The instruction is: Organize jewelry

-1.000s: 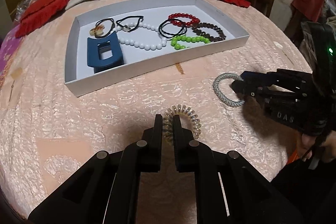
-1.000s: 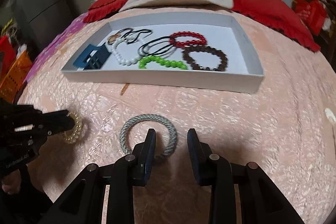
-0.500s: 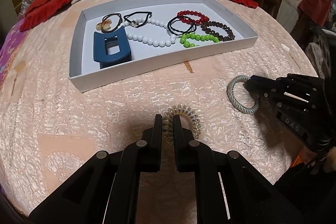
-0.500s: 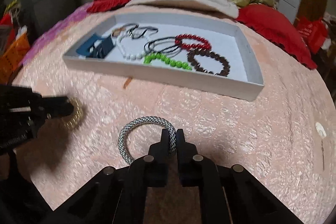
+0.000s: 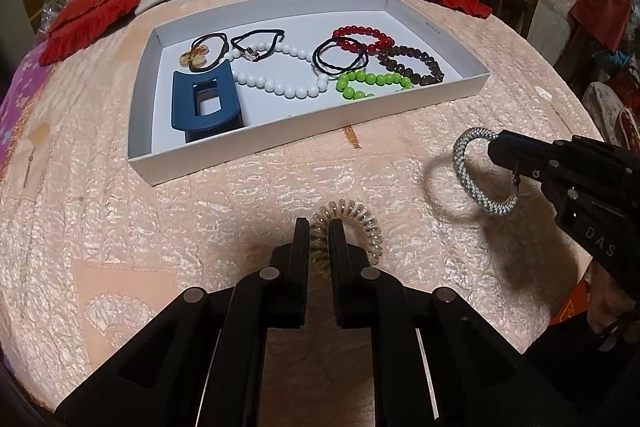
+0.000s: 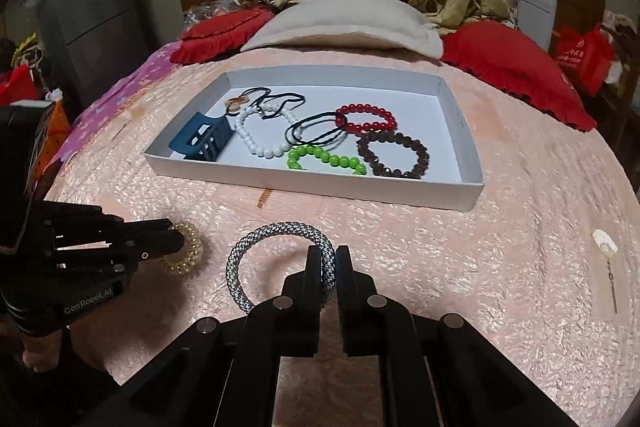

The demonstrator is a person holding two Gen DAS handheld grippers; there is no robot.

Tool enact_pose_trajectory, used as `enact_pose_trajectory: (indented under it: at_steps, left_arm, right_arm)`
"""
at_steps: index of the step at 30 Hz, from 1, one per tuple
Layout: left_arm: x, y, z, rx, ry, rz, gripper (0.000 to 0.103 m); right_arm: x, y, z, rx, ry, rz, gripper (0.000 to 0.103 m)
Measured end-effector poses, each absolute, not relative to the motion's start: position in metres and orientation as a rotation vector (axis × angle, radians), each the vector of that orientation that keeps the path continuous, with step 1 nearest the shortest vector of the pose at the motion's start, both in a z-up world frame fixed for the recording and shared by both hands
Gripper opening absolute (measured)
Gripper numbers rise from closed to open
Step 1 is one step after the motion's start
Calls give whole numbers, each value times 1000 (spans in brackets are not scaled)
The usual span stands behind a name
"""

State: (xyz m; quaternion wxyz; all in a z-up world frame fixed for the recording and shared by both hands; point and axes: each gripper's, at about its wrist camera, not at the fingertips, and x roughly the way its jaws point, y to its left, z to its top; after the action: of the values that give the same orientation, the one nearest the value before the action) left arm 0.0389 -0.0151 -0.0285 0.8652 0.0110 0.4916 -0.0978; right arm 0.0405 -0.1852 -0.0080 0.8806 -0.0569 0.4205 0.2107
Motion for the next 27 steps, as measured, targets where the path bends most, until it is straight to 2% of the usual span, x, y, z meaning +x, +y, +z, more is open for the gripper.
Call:
enact_pose_trajectory:
  at_steps: [27]
  left_arm:
    - [39, -16, -29, 28, 1025, -197, 8]
  right_arm:
    - [43, -191, -7, -105, 872, 410, 6]
